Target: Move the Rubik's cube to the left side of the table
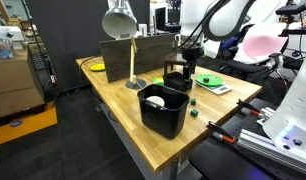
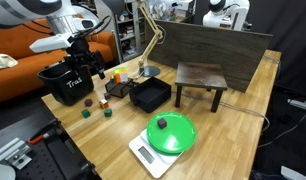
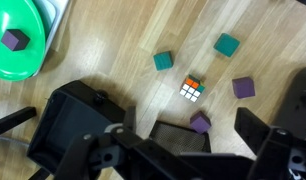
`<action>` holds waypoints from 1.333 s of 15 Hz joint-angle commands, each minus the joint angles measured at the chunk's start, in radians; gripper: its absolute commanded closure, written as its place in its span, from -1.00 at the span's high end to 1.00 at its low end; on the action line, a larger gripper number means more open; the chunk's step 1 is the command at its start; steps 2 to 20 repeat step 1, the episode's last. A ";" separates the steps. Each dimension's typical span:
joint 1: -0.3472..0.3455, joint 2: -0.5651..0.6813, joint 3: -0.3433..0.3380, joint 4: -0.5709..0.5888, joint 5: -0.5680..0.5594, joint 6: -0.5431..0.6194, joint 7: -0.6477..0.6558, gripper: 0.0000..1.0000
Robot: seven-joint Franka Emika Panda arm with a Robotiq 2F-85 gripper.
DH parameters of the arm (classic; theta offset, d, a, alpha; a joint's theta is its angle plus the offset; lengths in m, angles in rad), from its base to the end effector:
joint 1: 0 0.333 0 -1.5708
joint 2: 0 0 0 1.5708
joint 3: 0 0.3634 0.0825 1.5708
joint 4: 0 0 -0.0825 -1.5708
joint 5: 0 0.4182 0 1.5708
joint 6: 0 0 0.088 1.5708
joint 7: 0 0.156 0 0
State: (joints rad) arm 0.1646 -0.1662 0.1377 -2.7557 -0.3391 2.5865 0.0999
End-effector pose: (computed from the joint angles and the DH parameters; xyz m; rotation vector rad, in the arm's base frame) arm 0.3821 0.1135 0.2357 2.8558 0.7142 0.0475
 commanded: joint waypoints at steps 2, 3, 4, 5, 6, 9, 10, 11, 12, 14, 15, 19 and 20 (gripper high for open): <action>-0.016 -0.002 0.018 0.000 0.008 -0.002 -0.006 1.00; -0.016 -0.002 0.018 0.000 0.008 -0.002 -0.006 1.00; -0.016 -0.002 0.018 0.000 0.008 -0.002 -0.006 1.00; -0.016 -0.002 0.018 0.000 0.008 -0.002 -0.006 1.00; -0.016 -0.002 0.018 0.000 0.008 -0.002 -0.006 1.00; -0.016 -0.002 0.018 0.000 0.008 -0.002 -0.006 1.00; -0.016 -0.002 0.018 0.000 0.008 -0.002 -0.006 1.00; -0.016 -0.002 0.018 0.000 0.008 -0.002 -0.006 1.00; -0.016 -0.002 0.018 0.000 0.008 -0.002 -0.006 1.00; -0.016 -0.002 0.018 0.000 0.008 -0.002 -0.006 1.00; -0.016 -0.002 0.018 0.000 0.008 -0.002 -0.006 1.00; -0.016 -0.002 0.018 0.000 0.008 -0.002 -0.006 1.00; -0.016 -0.002 0.018 0.000 0.008 -0.002 -0.006 1.00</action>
